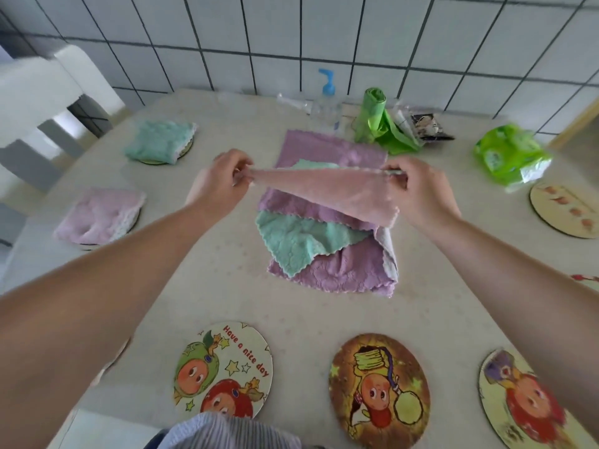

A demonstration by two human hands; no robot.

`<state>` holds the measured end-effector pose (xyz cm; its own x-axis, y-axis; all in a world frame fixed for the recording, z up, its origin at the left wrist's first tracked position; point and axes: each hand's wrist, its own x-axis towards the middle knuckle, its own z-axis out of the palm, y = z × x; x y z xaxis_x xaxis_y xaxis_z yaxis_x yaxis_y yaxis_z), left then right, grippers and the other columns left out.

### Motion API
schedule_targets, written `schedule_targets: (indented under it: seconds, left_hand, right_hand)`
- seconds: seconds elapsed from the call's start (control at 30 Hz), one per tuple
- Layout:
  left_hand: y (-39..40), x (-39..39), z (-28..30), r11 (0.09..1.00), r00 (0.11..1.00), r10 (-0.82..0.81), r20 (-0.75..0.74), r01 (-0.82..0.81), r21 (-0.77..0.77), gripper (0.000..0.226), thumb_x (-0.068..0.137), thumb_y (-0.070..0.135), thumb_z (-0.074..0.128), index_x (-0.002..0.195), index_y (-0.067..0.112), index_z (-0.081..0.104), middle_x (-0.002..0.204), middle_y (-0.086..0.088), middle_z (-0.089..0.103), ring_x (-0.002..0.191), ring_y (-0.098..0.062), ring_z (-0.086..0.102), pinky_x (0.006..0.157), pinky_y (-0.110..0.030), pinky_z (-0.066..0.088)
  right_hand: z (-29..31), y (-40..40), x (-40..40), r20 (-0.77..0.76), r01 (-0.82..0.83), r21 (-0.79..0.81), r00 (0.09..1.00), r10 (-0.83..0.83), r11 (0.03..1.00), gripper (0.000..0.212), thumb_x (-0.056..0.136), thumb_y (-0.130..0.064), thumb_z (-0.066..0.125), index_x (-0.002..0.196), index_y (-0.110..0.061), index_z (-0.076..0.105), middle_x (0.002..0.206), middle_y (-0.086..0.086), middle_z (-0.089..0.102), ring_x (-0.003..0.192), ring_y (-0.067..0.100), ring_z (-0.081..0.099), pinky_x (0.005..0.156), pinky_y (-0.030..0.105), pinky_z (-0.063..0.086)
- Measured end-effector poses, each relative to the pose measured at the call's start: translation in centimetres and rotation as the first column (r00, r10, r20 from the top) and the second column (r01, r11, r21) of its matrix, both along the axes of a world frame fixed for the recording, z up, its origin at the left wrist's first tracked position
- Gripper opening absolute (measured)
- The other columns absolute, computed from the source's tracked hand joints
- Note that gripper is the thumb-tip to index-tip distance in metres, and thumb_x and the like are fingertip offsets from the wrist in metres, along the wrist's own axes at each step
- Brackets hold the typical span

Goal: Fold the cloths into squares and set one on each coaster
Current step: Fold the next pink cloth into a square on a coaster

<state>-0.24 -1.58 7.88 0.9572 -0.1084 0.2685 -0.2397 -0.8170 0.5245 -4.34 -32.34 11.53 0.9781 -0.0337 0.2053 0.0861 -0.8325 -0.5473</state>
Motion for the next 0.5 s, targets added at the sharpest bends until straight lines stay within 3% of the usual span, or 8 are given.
schedule_targets:
  seconds: [0.07, 0.17, 0.27, 0.33, 0.43, 0.5]
  left_hand:
    - [0.5, 0.2, 2.9, 1.000, 0.994, -0.017, 0.106, 0.018, -0.009, 0.024, 0.081, 0.003, 0.054, 0.103, 0.006, 0.063, 0.102, -0.015, 0.063, 0.096, -0.029, 0.057, 0.082, -0.027, 0.040]
    - [2.1, -1.1, 6.0, 0.998, 0.983, 0.021, 0.183, -0.008, -0.067, 0.020, 0.086, 0.008, 0.053, 0.103, 0.005, 0.064, 0.103, -0.013, 0.062, 0.097, -0.024, 0.056, 0.076, -0.016, 0.033]
    - [4.4, -4.1, 7.0, 0.972, 0.993, -0.010, 0.114, 0.037, -0.234, 0.015, 0.090, 0.016, 0.054, 0.101, 0.010, 0.062, 0.094, 0.007, 0.064, 0.084, 0.001, 0.057, 0.071, -0.018, 0.041]
    - [6.4, -6.2, 6.2, 0.964, 0.995, -0.069, 0.067, 0.084, -0.254, 0.009, 0.088, 0.027, 0.055, 0.095, 0.027, 0.061, 0.083, 0.020, 0.061, 0.078, 0.010, 0.055, 0.072, -0.016, 0.043]
    - [8.9, -9.7, 4.2, 0.962, 0.994, -0.107, -0.032, 0.095, -0.256, 0.008, 0.082, 0.049, 0.053, 0.084, 0.042, 0.055, 0.080, 0.018, 0.061, 0.074, -0.012, 0.057, 0.070, -0.033, 0.047]
    - [9.6, -12.5, 2.7, 0.959, 0.985, -0.117, -0.124, 0.079, -0.272, 0.009, 0.081, 0.045, 0.056, 0.081, 0.036, 0.056, 0.075, 0.013, 0.062, 0.071, -0.013, 0.056, 0.066, -0.029, 0.046]
  right_hand:
    - [2.2, 0.7, 0.3, 0.067, 0.061, 0.084, 0.995, -0.067, 0.995, 0.026, 0.086, -0.012, 0.050, 0.106, -0.020, 0.065, 0.088, -0.007, 0.059, 0.077, 0.009, 0.052, 0.062, 0.014, 0.035]
    - [4.4, 2.2, -0.5, 0.146, 0.064, 0.225, 0.984, -0.098, 0.972, 0.024, 0.085, -0.010, 0.050, 0.102, -0.019, 0.064, 0.079, -0.010, 0.056, 0.063, 0.003, 0.047, 0.053, 0.000, 0.029]
    - [4.4, 3.9, -3.0, 0.176, -0.014, 0.242, 0.984, -0.029, 0.970, 0.018, 0.087, -0.008, 0.049, 0.101, -0.014, 0.060, 0.088, -0.006, 0.056, 0.072, 0.000, 0.045, 0.058, -0.002, 0.030]
    - [3.2, 4.9, -5.0, 0.151, -0.054, 0.255, 0.988, 0.015, 0.966, 0.015, 0.089, -0.007, 0.049, 0.096, -0.017, 0.056, 0.083, -0.009, 0.055, 0.068, 0.001, 0.045, 0.059, -0.001, 0.032]
    - [0.4, 5.9, -8.2, 0.048, -0.068, 0.259, 0.997, 0.058, 0.963, 0.016, 0.091, -0.010, 0.047, 0.089, -0.025, 0.050, 0.076, -0.016, 0.054, 0.067, -0.004, 0.050, 0.055, 0.002, 0.034]
    - [-1.9, 6.4, -10.4, -0.042, -0.056, 0.267, 0.997, 0.070, 0.962, 0.016, 0.091, -0.012, 0.047, 0.089, -0.028, 0.052, 0.077, -0.013, 0.057, 0.069, -0.003, 0.052, 0.054, 0.007, 0.036]
